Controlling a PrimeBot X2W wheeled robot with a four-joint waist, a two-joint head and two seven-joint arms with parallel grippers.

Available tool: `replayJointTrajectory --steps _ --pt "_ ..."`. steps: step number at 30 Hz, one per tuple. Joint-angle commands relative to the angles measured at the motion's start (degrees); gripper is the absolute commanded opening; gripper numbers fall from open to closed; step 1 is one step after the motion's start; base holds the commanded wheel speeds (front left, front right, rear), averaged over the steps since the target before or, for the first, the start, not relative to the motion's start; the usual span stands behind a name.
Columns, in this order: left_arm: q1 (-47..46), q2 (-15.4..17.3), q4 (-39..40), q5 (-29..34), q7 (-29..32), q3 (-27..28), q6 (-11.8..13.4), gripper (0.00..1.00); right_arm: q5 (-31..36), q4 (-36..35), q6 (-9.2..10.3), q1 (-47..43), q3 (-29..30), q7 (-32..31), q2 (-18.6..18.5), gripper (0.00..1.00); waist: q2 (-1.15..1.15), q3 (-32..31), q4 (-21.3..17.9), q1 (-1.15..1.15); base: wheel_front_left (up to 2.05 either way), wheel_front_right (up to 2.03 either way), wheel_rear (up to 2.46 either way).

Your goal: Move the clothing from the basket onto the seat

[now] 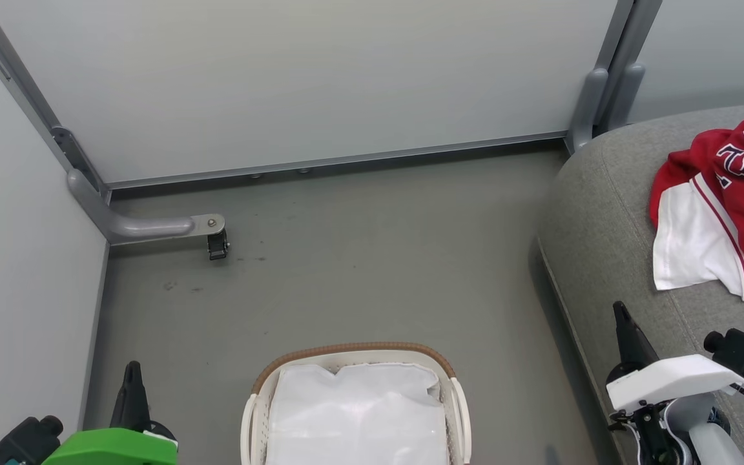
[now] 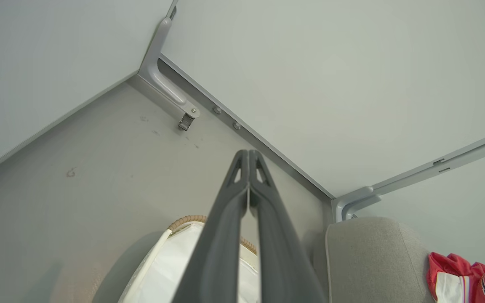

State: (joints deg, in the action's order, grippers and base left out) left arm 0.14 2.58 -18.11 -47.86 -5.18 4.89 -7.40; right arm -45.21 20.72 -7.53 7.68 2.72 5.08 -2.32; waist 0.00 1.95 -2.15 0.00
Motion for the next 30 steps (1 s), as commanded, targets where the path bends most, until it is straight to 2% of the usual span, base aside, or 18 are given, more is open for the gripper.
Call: replayJointTrajectory --steps 1,30 --pt "-1.9 0.3 1.0 -2.1 0.4 0.2 -0.1 0.0 -2.2 -1.1 0.03 0.1 0.3 -0.4 -0.4 0.0 0.0 0.0 0.0 0.0 0.0 0.0 0.0" --pt "-4.1 0.4 2.4 -20.3 5.3 0.9 -0.1 0.0 -21.5 -3.6 0.04 -0.7 1.9 -5.3 -0.5 0.0 0.0 -0.6 0.8 0.0 0.0 0.0 0.0"
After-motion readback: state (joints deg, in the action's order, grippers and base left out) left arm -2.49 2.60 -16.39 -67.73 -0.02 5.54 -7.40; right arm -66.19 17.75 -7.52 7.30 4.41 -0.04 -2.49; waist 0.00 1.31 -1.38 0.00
